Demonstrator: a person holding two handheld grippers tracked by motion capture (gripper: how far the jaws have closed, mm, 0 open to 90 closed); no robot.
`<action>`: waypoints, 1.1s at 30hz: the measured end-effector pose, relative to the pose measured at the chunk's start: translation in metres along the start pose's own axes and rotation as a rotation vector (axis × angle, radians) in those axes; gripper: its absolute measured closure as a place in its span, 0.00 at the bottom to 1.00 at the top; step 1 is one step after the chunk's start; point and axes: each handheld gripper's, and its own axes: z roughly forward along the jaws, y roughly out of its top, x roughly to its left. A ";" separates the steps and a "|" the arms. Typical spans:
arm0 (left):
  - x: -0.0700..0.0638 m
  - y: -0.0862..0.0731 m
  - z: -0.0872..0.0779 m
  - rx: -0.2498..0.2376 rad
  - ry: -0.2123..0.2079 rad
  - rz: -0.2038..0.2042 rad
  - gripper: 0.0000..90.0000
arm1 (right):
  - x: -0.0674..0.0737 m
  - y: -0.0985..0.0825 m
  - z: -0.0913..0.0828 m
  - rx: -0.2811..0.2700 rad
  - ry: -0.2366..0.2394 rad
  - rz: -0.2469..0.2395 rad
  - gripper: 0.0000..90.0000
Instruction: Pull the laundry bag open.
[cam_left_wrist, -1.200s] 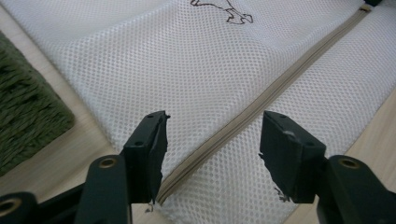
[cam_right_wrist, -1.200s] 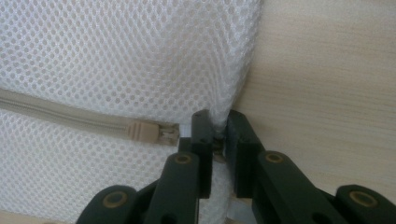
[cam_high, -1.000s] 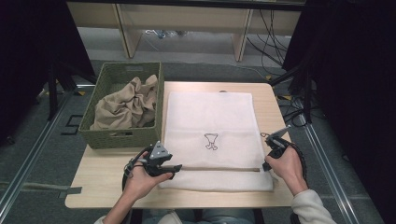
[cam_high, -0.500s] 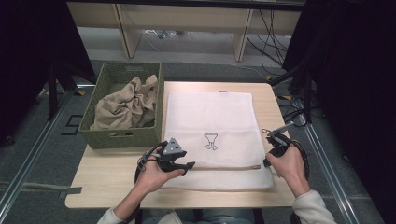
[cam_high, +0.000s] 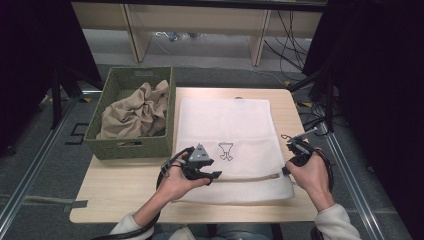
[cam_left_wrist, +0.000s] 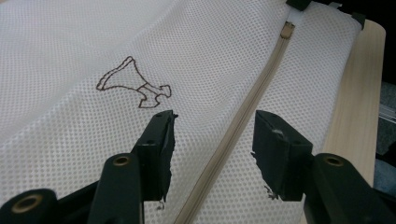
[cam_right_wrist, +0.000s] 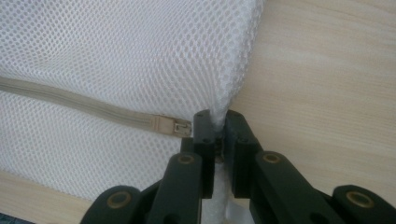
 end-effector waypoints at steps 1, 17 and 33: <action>0.001 0.002 0.001 0.010 0.001 0.022 0.54 | 0.002 0.000 -0.002 0.017 0.003 0.025 0.94; -0.015 0.028 0.035 -0.010 -0.092 0.045 0.57 | 0.004 0.000 -0.008 0.000 0.013 0.010 0.94; -0.031 0.041 0.066 -0.007 -0.130 0.072 0.58 | 0.006 0.001 -0.014 -0.021 0.014 -0.002 0.94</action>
